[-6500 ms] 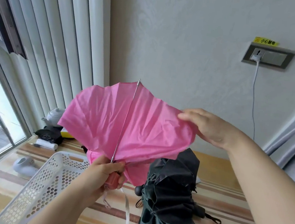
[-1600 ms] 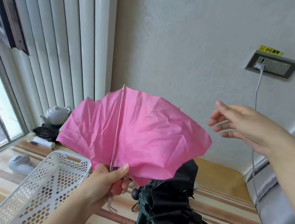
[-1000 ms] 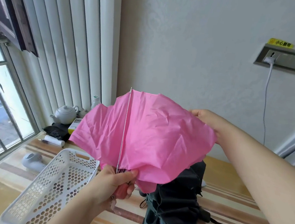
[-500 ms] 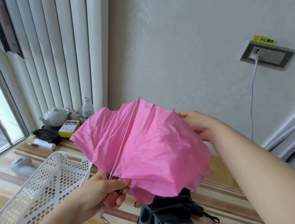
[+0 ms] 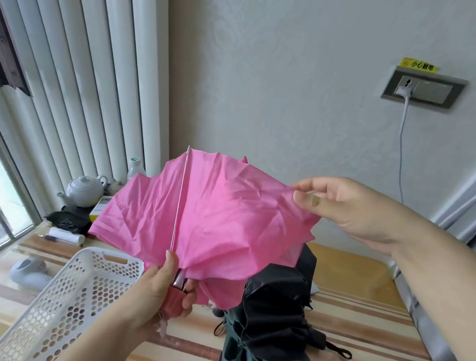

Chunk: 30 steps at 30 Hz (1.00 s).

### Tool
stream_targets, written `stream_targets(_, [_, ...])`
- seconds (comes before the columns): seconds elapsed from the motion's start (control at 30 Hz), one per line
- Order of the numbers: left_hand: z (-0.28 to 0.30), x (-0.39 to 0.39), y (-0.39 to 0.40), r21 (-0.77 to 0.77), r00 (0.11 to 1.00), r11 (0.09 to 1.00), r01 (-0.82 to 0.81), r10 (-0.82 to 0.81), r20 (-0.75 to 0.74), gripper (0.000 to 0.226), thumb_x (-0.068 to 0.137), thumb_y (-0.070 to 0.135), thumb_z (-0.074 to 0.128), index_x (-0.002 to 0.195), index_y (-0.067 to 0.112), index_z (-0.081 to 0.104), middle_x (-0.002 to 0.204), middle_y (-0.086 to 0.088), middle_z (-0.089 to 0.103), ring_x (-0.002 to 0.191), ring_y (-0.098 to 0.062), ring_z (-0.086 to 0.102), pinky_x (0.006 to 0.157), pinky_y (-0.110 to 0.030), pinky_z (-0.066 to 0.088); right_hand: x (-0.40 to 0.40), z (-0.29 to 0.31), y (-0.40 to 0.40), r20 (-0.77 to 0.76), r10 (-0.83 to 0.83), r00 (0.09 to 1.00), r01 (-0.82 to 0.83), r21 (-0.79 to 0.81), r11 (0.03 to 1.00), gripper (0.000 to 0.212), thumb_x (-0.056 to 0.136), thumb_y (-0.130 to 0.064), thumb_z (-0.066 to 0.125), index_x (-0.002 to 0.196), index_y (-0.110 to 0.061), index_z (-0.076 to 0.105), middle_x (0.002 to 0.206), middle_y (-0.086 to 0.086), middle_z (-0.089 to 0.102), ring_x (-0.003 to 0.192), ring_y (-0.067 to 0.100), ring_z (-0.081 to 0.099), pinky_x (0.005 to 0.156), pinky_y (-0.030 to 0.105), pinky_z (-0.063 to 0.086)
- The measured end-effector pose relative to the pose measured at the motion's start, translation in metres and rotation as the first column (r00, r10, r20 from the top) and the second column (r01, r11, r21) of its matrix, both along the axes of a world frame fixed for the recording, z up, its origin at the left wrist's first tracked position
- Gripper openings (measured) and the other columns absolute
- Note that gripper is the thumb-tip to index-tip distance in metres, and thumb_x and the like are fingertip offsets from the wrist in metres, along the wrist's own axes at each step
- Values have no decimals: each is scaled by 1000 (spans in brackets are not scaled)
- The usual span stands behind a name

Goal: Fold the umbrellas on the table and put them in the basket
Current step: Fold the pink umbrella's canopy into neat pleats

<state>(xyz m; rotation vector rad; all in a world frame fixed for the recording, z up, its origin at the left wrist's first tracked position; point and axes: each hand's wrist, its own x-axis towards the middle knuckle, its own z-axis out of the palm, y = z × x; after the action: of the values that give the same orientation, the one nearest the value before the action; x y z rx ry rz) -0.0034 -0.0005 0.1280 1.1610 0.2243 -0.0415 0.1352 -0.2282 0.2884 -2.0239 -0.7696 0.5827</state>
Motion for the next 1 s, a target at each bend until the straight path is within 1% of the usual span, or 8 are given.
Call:
stream_targets(0.13, [1,6,-3,-96,993,990,-103,96,-71,64,74,67,50,68,3,50,50,-9,44,39,-18,41,39,-23,38,4,-3,-19,-100,109,989,-84,227,970,22,65,-40,83,73,-22,75,88,-8,68,91,4,62,85,13,46])
stream_targets(0.23, [3,9,-6,-183,976,959,-215,207,-62,36,82,40,53,77,5,46,52,-8,45,35,-17,43,35,-21,38,5,-4,-31,-231,61,971,13,304,953,58,48,-42,94,90,-8,74,129,-7,62,121,9,57,93,27,52])
stream_targets(0.37, [3,13,-10,-188,957,939,-289,288,-34,32,83,35,54,79,5,45,52,-8,46,36,-16,44,36,-22,39,-18,-31,-17,-486,-104,868,321,390,863,114,34,-55,92,131,-12,50,132,13,60,106,34,67,82,44,58])
stream_targets(0.53, [6,18,-19,-186,927,910,-371,376,-10,27,83,31,54,84,5,46,52,-6,49,36,-15,46,35,-23,41,-88,-80,28,-484,-125,866,277,257,926,120,25,-83,74,131,-36,43,126,-10,62,114,6,62,101,38,49])
stream_targets(0.67, [7,20,-29,-204,912,892,-404,410,-12,19,96,24,48,98,5,46,54,-7,47,36,-15,44,35,-22,41,-87,-96,70,-305,-374,876,466,329,821,80,47,-78,74,107,-29,55,101,-16,65,89,-6,63,76,17,47])
stream_targets(0.8, [8,20,-33,-186,904,886,-425,427,-32,18,96,25,48,96,7,45,55,-7,48,37,-16,45,35,-23,40,-75,-94,87,-135,-591,795,579,456,676,48,85,-49,60,81,-1,55,69,18,57,77,39,64,70,45,51])
stream_targets(0.87, [9,20,-32,-164,890,875,-455,453,-51,18,97,25,47,95,7,44,54,-7,48,36,-16,46,35,-23,40,-75,-93,84,-116,-580,807,553,493,672,49,96,-39,48,79,7,48,78,36,55,79,50,61,72,60,52])
stream_targets(1.0, [10,20,-28,-135,858,848,-513,509,-66,18,98,24,47,97,7,43,54,-7,49,36,-16,48,36,-23,38,-83,-83,76,-81,-485,871,431,598,675,27,102,-27,43,87,-22,64,91,22,65,90,43,63,82,56,54])
